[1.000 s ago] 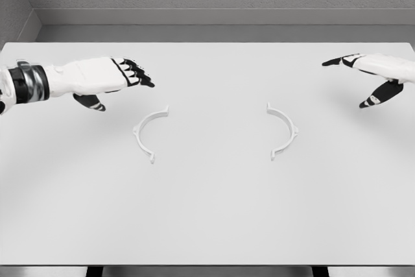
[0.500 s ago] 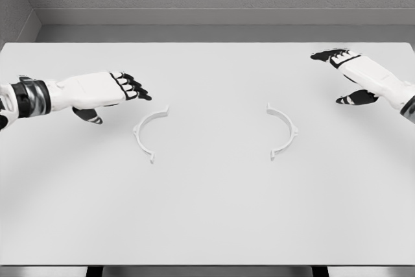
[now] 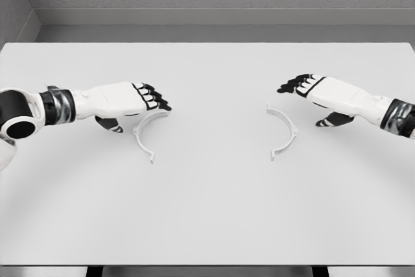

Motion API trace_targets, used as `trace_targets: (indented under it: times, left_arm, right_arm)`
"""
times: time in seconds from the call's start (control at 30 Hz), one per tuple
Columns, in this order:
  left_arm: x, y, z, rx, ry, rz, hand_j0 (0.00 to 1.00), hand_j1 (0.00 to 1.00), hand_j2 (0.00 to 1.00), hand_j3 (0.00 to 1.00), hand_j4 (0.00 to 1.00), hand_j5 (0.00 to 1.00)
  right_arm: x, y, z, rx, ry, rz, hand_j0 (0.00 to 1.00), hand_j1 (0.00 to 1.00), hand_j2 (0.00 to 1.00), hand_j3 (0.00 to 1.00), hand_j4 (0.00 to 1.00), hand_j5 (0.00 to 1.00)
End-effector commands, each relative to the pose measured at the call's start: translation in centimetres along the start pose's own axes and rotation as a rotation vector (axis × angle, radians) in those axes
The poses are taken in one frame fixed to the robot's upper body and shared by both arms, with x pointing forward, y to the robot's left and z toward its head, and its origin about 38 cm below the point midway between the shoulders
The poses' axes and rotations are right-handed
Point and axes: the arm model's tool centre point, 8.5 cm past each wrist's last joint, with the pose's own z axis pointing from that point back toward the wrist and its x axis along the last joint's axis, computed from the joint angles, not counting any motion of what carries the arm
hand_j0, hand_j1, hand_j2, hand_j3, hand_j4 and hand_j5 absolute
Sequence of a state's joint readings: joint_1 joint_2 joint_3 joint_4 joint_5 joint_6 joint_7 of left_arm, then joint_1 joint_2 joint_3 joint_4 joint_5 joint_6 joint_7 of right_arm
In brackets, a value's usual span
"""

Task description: Assemble PVC drainage pipe clamps

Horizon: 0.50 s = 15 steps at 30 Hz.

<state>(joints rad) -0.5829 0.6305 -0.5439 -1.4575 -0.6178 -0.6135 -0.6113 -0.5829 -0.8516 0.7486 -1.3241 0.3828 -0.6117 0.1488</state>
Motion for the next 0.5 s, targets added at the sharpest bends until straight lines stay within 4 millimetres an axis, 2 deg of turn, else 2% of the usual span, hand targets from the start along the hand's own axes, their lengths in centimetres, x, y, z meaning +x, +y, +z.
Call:
trace_targets:
  times: [0.0,0.13,0.3,0.4,0.47]
  left_arm:
    - [0.2,-0.1,-0.7,-0.002,0.000,-0.001,1.00,1.00,1.00,1.00,1.00,1.00]
    - [0.0,-0.6,-1.1,-0.010,0.006,0.014,1.00,1.00,1.00,1.00,1.00,1.00]
    - [0.0,-0.6,-1.4,-0.008,0.005,0.019,1.00,1.00,1.00,1.00,1.00,1.00]
    - [0.5,-0.8,-2.9,-0.015,0.001,0.012,1.00,1.00,1.00,1.00,1.00,1.00]
    - [0.4,-0.9,-2.9,-0.017,0.002,0.016,1.00,1.00,1.00,1.00,1.00,1.00]
  right_arm:
    - [0.8,-0.3,-0.3,-0.006,-0.024,0.005,1.00,1.00,1.00,1.00,1.00,1.00]
    - [0.7,-0.5,-0.2,-0.025,-0.024,-0.007,1.00,1.00,1.00,1.00,1.00,1.00]
    - [0.9,0.4,-0.1,-0.045,-0.028,-0.065,1.00,1.00,1.00,1.00,1.00,1.00]
    - [1.2,0.7,-0.4,-0.047,-0.036,-0.076,1.00,1.00,1.00,1.00,1.00,1.00]
    - [1.1,0.8,-0.4,-0.048,-0.033,-0.080,1.00,1.00,1.00,1.00,1.00,1.00]
